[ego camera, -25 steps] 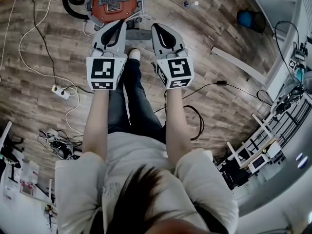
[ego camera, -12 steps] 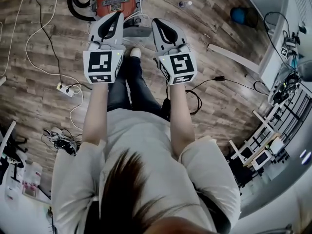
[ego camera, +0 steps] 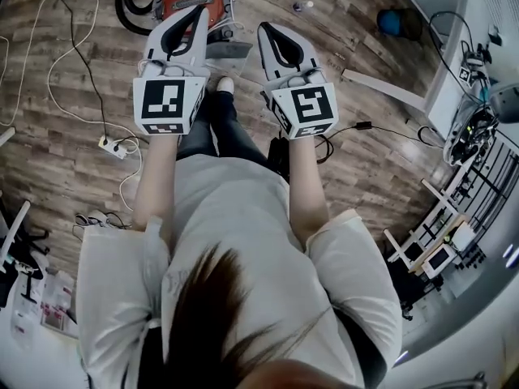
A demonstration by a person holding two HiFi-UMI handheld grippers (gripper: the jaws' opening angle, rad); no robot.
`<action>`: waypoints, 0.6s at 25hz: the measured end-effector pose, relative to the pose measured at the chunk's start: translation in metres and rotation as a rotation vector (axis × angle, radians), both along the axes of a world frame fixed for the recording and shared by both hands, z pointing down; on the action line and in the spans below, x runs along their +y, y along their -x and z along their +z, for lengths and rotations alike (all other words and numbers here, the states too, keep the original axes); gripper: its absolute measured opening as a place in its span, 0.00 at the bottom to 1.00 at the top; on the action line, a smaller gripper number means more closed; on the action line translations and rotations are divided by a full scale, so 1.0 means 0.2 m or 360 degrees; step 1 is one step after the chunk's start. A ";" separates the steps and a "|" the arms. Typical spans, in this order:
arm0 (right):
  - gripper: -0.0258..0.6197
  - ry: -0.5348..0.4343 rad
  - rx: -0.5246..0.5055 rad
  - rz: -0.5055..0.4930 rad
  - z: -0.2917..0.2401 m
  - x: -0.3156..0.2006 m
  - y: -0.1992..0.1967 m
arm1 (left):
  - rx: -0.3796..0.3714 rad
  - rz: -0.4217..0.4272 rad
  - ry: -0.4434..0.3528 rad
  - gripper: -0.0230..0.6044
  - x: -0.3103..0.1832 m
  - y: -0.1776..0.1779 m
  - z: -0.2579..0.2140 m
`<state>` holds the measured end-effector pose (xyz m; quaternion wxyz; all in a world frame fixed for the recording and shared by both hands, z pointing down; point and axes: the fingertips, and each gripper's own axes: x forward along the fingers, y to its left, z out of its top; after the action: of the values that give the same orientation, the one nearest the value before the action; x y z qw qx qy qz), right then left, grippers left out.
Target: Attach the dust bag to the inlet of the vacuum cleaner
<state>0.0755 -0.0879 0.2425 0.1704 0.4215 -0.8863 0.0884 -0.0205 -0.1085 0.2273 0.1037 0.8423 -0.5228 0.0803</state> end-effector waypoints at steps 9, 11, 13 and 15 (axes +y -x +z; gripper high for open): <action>0.04 -0.0073 -0.0072 0.0005 -0.21 0.05 0.05 | 0.0039 -0.0021 -0.0040 0.06 0.07 0.03 -0.18; 0.04 -0.0074 -0.0086 0.0007 -0.25 0.06 0.05 | 0.0036 -0.0031 -0.0048 0.06 0.08 0.05 -0.21; 0.04 -0.0075 -0.0099 0.0019 -0.27 0.08 0.06 | 0.0030 -0.0031 -0.0059 0.06 0.09 0.06 -0.25; 0.04 -0.0083 -0.0100 0.0025 -0.31 0.09 0.07 | 0.0032 -0.0028 -0.0069 0.06 0.10 0.08 -0.29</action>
<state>0.0622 -0.0697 0.1814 0.1307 0.4299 -0.8898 0.0799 -0.0361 -0.0881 0.1689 0.0914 0.8405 -0.5307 0.0595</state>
